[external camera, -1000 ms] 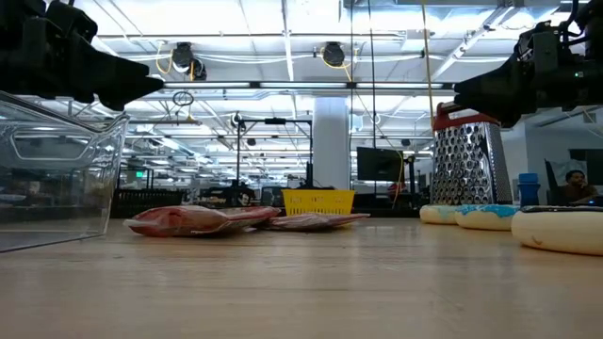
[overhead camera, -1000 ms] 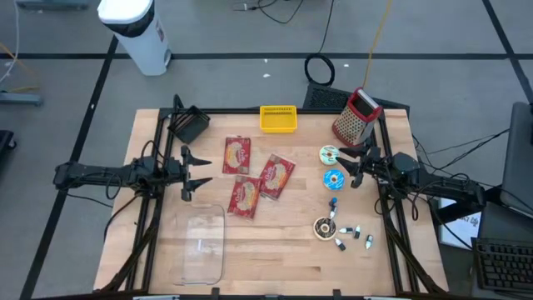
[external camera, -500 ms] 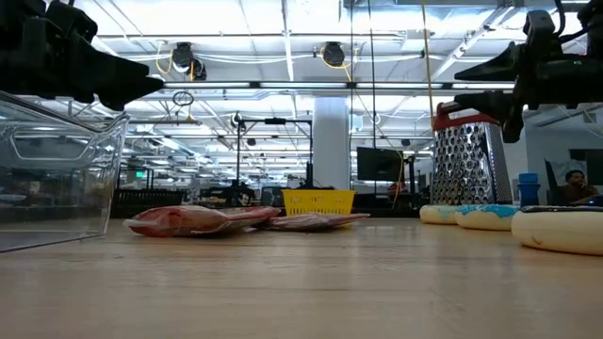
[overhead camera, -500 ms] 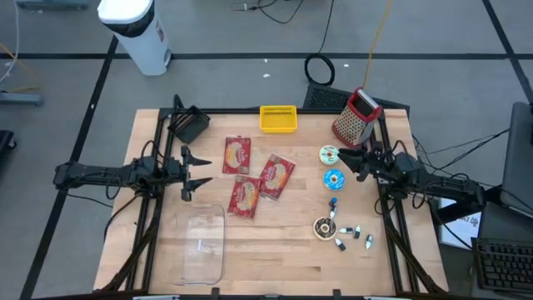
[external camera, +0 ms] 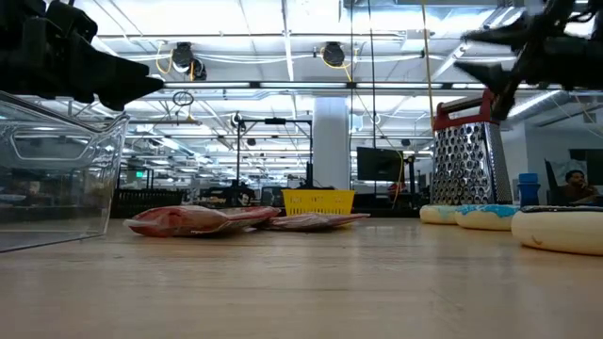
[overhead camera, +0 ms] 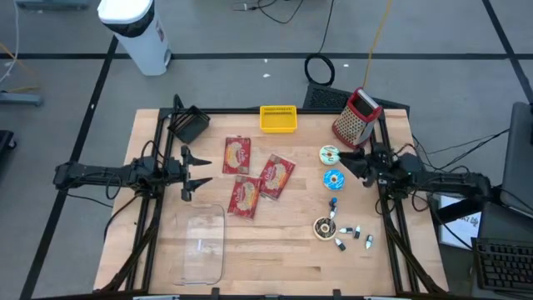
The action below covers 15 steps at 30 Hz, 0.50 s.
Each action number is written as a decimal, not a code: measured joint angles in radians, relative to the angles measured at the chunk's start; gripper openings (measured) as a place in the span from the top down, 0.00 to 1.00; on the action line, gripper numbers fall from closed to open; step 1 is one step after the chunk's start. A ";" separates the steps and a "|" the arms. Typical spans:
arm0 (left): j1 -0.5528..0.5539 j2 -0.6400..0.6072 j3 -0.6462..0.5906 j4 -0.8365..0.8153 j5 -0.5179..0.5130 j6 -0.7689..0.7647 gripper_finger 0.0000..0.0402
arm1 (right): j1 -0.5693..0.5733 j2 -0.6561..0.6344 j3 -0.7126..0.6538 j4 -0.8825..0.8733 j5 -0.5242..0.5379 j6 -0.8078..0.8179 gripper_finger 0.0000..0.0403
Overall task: Pick & Place Food Item
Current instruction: Put the brown food coloring bottle into the black bin
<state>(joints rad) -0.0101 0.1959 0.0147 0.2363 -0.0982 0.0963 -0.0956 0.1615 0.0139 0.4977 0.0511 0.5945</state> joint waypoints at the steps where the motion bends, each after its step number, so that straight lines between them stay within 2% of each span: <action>1: 0.000 0.000 0.000 0.000 0.000 0.000 0.36 | 0.018 0.020 0.000 0.057 -0.019 -0.034 0.59; 7: 0.000 0.000 0.000 0.000 0.000 0.000 0.36 | 0.114 0.140 0.000 0.294 -0.133 -0.175 0.59; 15: 0.000 0.000 0.000 0.000 0.000 0.000 0.36 | 0.243 0.328 0.007 0.503 -0.132 -0.247 0.59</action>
<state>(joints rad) -0.0097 0.1963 0.0147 0.2359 -0.0982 0.0963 0.1476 0.4892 0.0212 1.0004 -0.0807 0.3475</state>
